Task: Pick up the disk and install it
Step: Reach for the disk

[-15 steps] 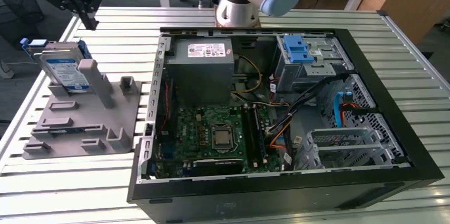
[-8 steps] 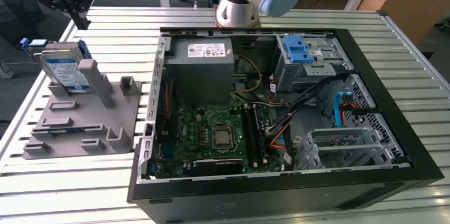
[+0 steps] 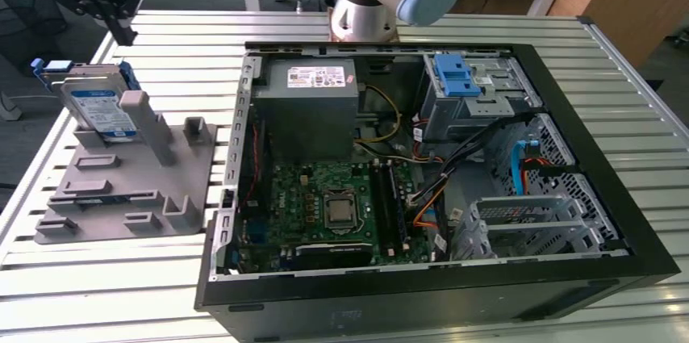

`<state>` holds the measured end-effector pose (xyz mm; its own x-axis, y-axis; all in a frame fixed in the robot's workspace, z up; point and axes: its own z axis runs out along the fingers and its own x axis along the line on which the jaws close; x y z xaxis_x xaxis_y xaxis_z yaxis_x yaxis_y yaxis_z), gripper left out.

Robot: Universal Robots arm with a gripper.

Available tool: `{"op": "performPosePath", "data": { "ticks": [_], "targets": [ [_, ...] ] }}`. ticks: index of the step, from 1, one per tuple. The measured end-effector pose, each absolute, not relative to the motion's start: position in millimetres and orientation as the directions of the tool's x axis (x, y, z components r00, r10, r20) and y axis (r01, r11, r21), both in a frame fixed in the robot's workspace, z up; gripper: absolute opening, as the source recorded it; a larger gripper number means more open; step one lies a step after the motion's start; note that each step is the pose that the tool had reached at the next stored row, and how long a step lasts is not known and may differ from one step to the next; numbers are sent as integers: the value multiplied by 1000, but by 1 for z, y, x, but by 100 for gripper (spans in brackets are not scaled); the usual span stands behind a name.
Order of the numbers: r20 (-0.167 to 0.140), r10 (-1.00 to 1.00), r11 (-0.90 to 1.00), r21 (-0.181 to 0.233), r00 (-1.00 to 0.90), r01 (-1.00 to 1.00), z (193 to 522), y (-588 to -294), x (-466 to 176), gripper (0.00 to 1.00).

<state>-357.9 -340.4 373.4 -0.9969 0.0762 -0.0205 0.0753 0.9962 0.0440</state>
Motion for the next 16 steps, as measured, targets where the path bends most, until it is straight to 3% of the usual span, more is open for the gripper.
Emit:
{"op": "performPosePath", "data": {
  "ticks": [16],
  "targets": [
    [-21,76,996,44,-997,75,373,-340,-372,11]
  ]
}}
